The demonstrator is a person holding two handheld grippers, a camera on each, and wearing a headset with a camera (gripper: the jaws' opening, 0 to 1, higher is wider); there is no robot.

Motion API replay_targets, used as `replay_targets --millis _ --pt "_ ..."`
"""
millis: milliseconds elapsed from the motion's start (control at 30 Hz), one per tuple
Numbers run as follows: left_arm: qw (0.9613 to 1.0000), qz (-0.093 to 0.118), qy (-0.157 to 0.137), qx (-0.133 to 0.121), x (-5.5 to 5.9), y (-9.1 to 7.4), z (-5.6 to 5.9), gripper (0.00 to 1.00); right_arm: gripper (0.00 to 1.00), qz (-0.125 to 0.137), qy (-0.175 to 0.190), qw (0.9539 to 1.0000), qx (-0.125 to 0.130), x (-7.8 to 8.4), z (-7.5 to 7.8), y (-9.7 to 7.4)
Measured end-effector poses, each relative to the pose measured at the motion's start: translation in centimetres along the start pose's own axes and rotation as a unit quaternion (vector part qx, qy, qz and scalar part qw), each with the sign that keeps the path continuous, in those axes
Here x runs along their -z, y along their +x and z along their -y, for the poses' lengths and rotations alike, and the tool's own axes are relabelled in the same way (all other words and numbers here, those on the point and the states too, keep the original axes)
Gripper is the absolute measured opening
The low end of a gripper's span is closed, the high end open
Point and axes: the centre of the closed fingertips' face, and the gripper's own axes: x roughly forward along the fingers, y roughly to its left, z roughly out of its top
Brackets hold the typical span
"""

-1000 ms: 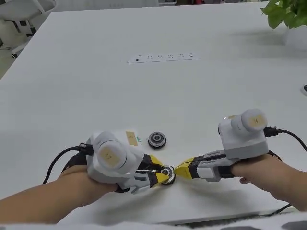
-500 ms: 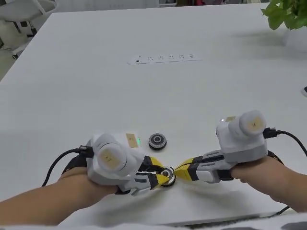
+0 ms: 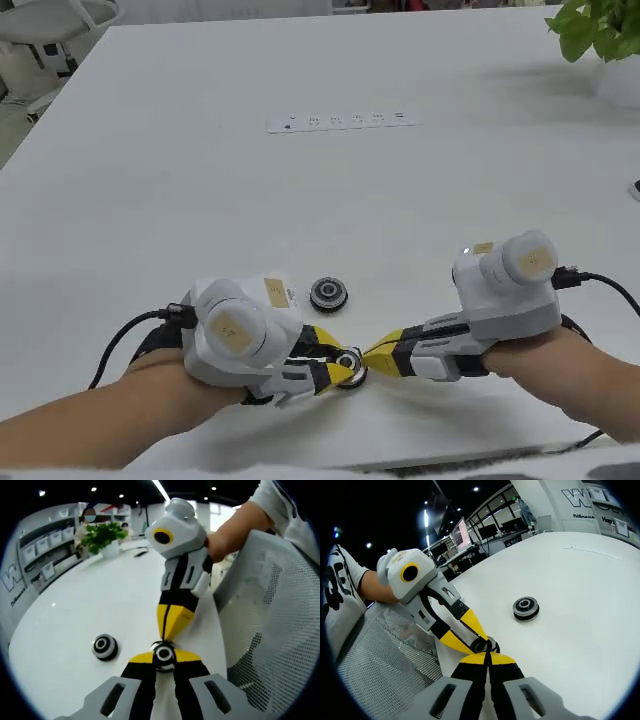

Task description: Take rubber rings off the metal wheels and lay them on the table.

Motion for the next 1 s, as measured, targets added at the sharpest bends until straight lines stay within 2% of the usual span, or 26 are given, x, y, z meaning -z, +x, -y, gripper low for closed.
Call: replay_targets --millis 267,500,1000 --pt "1.0000 -0.005 -0.001 -0.002 0.2 0.2 -0.2 0.12 0.00 0.008 0.012 0.9998 -0.013 -0.1 -0.4 0.1" --pt "1.0000 -0.003 0.000 0.000 -0.2 -0.1 0.3 0.12 0.00 0.015 0.031 0.9991 -0.024 -0.1 -0.6 0.1" --pt "1.0000 -0.004 0.001 0.001 0.1 0.2 0.0 0.12 0.00 0.023 0.036 0.9980 -0.047 -0.4 -1.6 0.1"
